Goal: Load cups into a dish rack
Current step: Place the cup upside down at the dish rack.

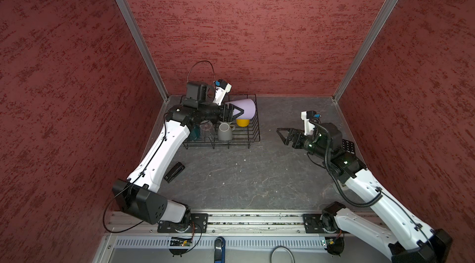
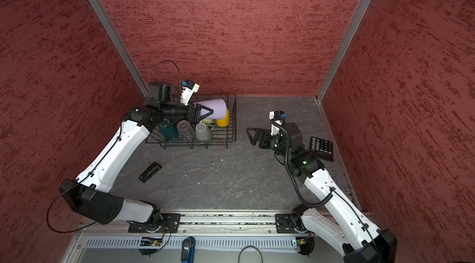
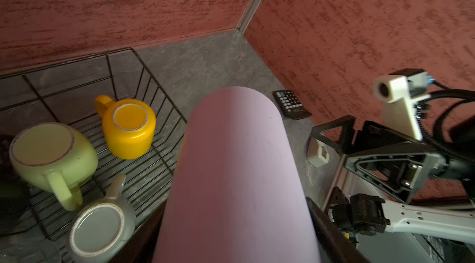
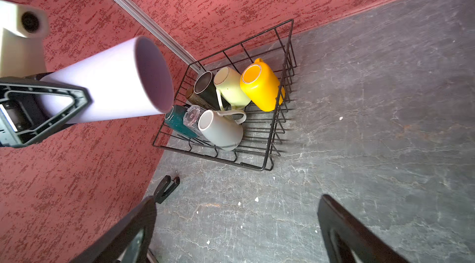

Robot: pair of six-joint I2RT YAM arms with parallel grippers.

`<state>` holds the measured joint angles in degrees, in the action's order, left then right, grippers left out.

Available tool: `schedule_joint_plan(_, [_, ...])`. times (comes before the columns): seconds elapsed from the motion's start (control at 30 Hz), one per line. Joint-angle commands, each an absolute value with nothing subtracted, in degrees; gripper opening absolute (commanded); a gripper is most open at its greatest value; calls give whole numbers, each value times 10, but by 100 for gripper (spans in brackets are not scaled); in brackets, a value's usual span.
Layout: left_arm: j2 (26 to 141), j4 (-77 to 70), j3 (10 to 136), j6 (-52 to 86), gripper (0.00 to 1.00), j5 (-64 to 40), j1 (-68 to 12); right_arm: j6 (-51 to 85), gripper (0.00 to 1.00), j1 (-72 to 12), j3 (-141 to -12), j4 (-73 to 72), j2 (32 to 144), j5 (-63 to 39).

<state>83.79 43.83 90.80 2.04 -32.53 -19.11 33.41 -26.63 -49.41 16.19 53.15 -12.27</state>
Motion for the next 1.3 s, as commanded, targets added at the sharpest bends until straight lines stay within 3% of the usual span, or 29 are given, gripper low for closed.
schedule_joint_plan(0.0, [869, 530, 962, 2, 0, -226, -210, 334, 99, -263, -489, 156, 530, -111])
schedule_joint_plan(0.4, [1008, 627, 1080, -20, 0, -58, -277, 337, 99, -262, -475, 150, 524, -115])
schedule_joint_plan(1.27, [1214, 696, 1217, -44, 1, 55, -330, 342, 99, -258, -438, 137, 511, -118])
